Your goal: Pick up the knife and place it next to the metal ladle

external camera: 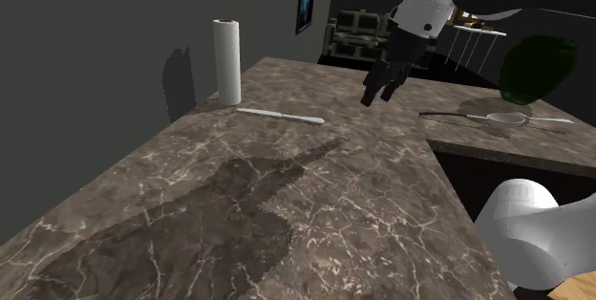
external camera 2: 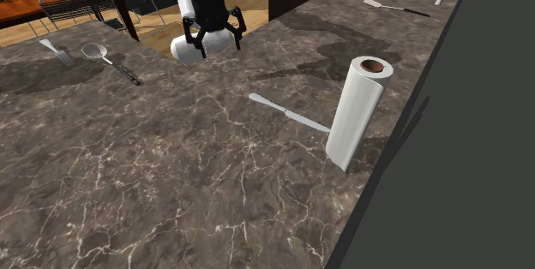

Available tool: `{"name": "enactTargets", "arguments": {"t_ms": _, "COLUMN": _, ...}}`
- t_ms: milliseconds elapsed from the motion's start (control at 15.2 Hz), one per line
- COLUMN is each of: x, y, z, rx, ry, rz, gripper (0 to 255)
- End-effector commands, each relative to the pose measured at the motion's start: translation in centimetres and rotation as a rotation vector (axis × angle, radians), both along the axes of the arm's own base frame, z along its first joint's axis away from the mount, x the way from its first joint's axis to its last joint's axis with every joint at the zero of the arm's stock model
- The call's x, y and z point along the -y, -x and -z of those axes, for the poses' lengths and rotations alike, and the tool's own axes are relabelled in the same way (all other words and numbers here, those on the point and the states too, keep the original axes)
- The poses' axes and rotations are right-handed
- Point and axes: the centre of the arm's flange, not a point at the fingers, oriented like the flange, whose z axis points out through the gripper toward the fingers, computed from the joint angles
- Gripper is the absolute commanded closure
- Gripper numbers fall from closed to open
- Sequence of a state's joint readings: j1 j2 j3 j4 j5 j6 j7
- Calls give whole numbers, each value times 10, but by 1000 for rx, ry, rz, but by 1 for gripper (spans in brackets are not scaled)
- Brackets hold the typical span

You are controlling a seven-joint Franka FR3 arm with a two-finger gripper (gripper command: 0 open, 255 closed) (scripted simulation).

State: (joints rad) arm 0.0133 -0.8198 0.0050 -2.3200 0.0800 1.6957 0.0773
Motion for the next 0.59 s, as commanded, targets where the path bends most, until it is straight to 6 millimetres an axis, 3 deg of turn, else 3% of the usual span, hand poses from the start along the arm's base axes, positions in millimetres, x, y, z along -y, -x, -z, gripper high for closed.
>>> {"name": "enactTargets", "arguments": {"t_ms": 0, "x": 0, "y": 0, "z": 0, "rx": 0, "ry": 0, "rz": 0, "gripper": 0}}
{"name": "enactTargets", "arguments": {"t_ms": 528, "x": -42, "y": -113, "z": 7, "rx": -75, "ry": 81, "rz": -311, "gripper": 0}}
